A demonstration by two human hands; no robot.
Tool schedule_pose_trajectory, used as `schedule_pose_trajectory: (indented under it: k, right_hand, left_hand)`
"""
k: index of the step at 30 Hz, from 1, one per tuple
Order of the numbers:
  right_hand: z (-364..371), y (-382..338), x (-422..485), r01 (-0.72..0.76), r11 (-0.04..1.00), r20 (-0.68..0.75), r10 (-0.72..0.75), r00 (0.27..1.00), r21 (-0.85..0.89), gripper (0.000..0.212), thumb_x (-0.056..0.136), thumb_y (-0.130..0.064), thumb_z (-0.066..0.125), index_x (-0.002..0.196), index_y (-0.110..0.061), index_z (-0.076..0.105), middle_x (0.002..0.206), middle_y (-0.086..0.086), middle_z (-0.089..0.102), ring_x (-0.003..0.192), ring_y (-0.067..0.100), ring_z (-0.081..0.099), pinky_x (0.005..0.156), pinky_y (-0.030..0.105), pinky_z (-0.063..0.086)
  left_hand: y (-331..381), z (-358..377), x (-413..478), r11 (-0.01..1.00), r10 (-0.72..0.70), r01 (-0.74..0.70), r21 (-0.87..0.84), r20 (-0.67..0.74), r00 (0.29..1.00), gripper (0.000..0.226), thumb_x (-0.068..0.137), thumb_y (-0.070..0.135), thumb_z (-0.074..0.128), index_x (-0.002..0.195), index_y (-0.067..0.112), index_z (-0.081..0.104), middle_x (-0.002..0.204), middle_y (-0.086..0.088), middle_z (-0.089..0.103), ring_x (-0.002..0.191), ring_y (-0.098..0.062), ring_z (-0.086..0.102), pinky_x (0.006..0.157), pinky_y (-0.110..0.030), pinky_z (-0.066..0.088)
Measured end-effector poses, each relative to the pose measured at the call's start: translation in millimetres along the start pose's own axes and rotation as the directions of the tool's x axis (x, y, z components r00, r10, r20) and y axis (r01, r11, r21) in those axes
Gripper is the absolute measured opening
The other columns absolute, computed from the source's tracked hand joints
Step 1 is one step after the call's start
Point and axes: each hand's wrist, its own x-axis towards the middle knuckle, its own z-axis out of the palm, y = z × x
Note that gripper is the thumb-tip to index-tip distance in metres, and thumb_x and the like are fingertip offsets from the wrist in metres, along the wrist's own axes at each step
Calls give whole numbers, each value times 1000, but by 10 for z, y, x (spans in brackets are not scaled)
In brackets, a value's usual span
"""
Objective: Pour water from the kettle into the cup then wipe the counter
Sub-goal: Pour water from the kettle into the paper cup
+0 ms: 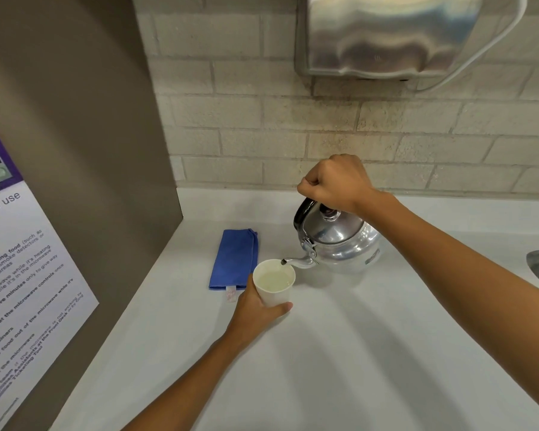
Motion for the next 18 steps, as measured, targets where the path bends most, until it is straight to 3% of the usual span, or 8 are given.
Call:
schedule_pose_trajectory:
  k: [6,10,15,18]
  right_hand:
    - [178,210,-11,-194,955,-21,204,979,226,51,77,-19,55,35,-18,26,35,-5,25,37,12,21,47,24,25]
    - [319,318,2,-353,864,-23,386,922,359,43,77,-21,56,38,-12,39,40,3,37,39,14,31,60,29,43]
    - [474,395,46,-453,782,13,496,868,428,41,80,-23,55,51,6,56,49,11,49,45,20,40,49,23,34]
    - [546,429,84,-491,745,21,541,841,452,39,80,-22,55,49,2,56,44,9,46,41,17,36,46,24,30]
  left_hand:
    - [19,-45,-15,1000,-4,4,3,18,1000,79,60,27,85,120,34,34,104,28,46,95,4,49,71,-7,39]
    - [15,-57,-34,1000,-6,5,14,43,999,76,59,29,85,114,39,34,103,30,47,94,13,47,65,-1,41]
    - [-42,-65,-91,1000,-11,9,23,81,997,66,56,33,86,103,45,41,104,26,51,93,22,47,68,5,38]
    - [-62,-79,-114,1000,-4,3,16,97,995,66,55,36,86,104,44,43,106,25,52,94,25,46,70,5,38]
